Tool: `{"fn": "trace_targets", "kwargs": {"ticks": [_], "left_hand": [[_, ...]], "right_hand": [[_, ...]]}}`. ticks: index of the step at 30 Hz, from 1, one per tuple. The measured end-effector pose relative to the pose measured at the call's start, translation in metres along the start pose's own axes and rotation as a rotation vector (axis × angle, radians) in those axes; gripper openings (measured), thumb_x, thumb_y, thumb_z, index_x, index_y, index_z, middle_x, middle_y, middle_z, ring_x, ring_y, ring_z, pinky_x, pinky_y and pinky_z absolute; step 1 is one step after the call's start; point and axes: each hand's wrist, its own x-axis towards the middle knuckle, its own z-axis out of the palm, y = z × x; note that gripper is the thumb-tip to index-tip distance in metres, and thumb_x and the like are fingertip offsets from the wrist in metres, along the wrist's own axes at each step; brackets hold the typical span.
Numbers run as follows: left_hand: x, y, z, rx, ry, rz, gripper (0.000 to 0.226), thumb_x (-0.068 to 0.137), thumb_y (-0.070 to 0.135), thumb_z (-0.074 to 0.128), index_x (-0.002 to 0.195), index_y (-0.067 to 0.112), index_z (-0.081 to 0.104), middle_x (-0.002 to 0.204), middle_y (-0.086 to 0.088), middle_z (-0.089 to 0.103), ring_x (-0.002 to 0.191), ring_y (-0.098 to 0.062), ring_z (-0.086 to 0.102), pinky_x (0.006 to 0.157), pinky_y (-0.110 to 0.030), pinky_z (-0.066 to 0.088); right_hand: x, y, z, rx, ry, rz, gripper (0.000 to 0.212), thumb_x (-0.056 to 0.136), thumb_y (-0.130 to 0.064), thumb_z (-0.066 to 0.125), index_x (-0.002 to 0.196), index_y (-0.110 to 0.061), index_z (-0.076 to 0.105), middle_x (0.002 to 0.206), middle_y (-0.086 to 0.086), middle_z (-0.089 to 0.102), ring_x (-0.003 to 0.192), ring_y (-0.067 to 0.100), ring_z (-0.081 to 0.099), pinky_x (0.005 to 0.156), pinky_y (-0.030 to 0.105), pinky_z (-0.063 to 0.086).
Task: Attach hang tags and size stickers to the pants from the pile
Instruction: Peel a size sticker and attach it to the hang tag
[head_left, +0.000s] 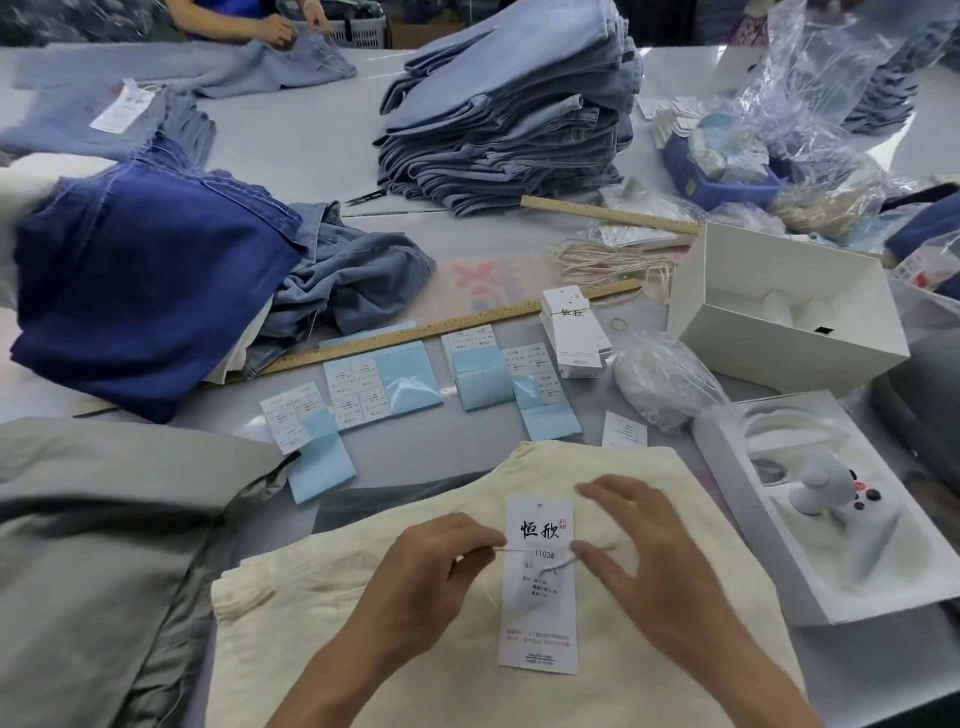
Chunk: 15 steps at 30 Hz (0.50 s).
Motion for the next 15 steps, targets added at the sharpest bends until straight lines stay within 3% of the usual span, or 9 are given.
{"fn": "trace_targets", "kwargs": {"ticks": [2,4,6,9,12,15], "left_hand": [[0.002,0.006,0.003,-0.011,-0.006,0.005,0.03,0.089,0.008,0.076,0.108,0.03,0.069,0.088,0.016,0.07,0.072,0.005,0.056,0.069,-0.011,0.047],[0.004,0.009,0.003,-0.046,-0.014,-0.025,0.038,0.091,0.01,0.074,0.109,0.037,0.055,0.09,0.017,0.071,0.07,0.003,0.056,0.07,-0.015,0.05],[0.005,0.008,0.002,-0.083,-0.018,-0.064,0.038,0.094,0.011,0.072,0.107,0.037,0.048,0.092,0.018,0.072,0.073,0.0,0.061,0.072,-0.02,0.052],[0.005,0.004,0.001,-0.089,-0.065,-0.126,0.038,0.097,0.014,0.068,0.105,0.04,0.041,0.087,0.016,0.072,0.075,-0.008,0.065,0.072,-0.026,0.055],[0.006,0.002,0.004,-0.109,-0.107,-0.109,0.036,0.099,0.012,0.066,0.105,0.038,0.042,0.086,0.016,0.07,0.073,-0.008,0.065,0.069,-0.021,0.053],[0.011,0.0,0.012,-0.19,-0.083,-0.169,0.039,0.098,0.007,0.065,0.107,0.042,0.049,0.086,0.018,0.071,0.075,-0.009,0.067,0.068,-0.019,0.054]], "right_hand": [[0.003,-0.022,0.022,0.117,-0.089,-0.058,0.049,0.089,-0.023,0.078,0.135,-0.026,0.062,0.128,-0.017,0.058,0.121,0.002,0.052,0.106,0.017,0.037],[0.002,-0.033,0.041,0.178,-0.131,-0.06,0.039,0.095,-0.029,0.069,0.133,-0.033,0.061,0.121,-0.025,0.062,0.113,-0.004,0.055,0.101,0.014,0.038],[0.002,-0.036,0.05,0.232,-0.111,-0.024,0.026,0.098,-0.031,0.066,0.123,-0.034,0.066,0.112,-0.023,0.068,0.102,-0.001,0.061,0.094,0.017,0.045],[0.001,-0.032,0.053,0.272,-0.014,-0.014,0.008,0.094,-0.02,0.072,0.102,-0.023,0.074,0.092,-0.013,0.071,0.08,0.006,0.064,0.074,0.029,0.054],[0.001,-0.027,0.053,0.25,0.026,-0.025,0.012,0.09,-0.011,0.076,0.095,-0.021,0.076,0.085,-0.009,0.065,0.069,0.006,0.059,0.064,0.025,0.051],[0.002,-0.021,0.051,0.235,0.055,0.021,0.017,0.086,-0.008,0.078,0.091,-0.023,0.075,0.082,-0.014,0.061,0.07,0.005,0.058,0.063,0.014,0.045]]}}
